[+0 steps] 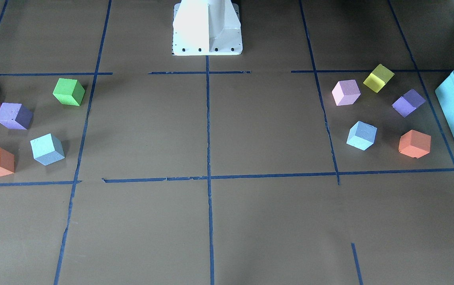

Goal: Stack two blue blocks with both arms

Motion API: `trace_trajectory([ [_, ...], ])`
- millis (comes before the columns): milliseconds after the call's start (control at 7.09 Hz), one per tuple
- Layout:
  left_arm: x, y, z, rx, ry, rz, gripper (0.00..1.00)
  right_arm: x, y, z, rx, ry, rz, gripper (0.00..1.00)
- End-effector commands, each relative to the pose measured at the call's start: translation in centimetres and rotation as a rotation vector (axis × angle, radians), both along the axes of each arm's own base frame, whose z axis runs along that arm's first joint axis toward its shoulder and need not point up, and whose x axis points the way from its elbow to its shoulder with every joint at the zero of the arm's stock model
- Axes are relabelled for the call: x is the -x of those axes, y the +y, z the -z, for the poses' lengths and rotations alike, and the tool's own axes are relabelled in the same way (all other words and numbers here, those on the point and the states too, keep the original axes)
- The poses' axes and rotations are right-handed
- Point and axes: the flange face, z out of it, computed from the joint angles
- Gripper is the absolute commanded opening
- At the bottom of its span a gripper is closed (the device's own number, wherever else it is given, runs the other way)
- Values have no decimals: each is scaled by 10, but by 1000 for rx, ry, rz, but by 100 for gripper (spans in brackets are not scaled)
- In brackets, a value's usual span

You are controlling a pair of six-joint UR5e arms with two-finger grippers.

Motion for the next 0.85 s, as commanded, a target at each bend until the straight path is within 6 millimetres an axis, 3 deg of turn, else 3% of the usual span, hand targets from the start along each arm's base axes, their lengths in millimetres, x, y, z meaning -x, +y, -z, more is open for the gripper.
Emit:
trace_trajectory([
  [0, 0, 0, 0, -2, 1, 0, 100, 0, 0, 0, -1, 1, 0, 100],
  [705, -1, -4, 4, -7, -1, 0, 100, 0, -2, 2, -5, 1, 1, 100],
])
